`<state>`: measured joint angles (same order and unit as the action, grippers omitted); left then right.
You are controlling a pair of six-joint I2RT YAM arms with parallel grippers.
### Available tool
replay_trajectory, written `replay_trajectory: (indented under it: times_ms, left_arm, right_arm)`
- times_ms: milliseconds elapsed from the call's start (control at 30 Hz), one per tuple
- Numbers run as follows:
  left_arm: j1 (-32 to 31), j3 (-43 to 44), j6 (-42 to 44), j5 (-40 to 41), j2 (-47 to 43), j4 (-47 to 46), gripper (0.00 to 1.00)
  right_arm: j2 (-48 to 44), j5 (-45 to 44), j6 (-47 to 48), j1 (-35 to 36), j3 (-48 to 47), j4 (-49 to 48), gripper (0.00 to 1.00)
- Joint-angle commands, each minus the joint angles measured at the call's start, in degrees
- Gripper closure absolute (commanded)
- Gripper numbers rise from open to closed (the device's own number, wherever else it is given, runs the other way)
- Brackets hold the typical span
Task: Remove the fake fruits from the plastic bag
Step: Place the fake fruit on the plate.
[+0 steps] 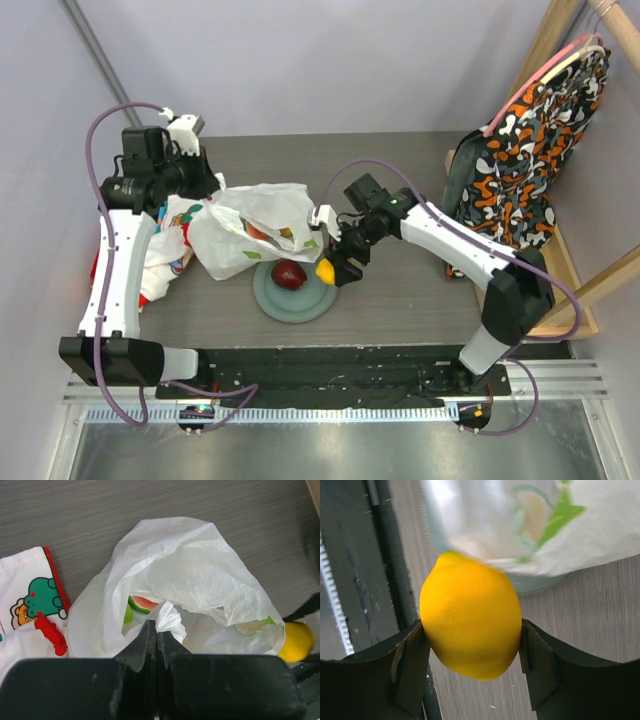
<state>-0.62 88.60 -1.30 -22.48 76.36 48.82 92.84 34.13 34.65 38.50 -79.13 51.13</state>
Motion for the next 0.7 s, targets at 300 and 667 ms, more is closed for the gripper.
replay_trajectory:
  times_ms: [300, 667]
  left_arm:
    - [0.36, -9.31, 7.27, -2.04, -11.40, 4.97, 1.00]
    - [0.36, -15.29, 11.67, -2.30, -16.24, 7.26, 1.00]
  right_arm:
    - [19.74, -12.07, -19.19, -2.20, -9.11, -20.63, 0.67]
    - [21.16, -2.84, -20.94, -1.32, -7.62, -18.70, 0.45]
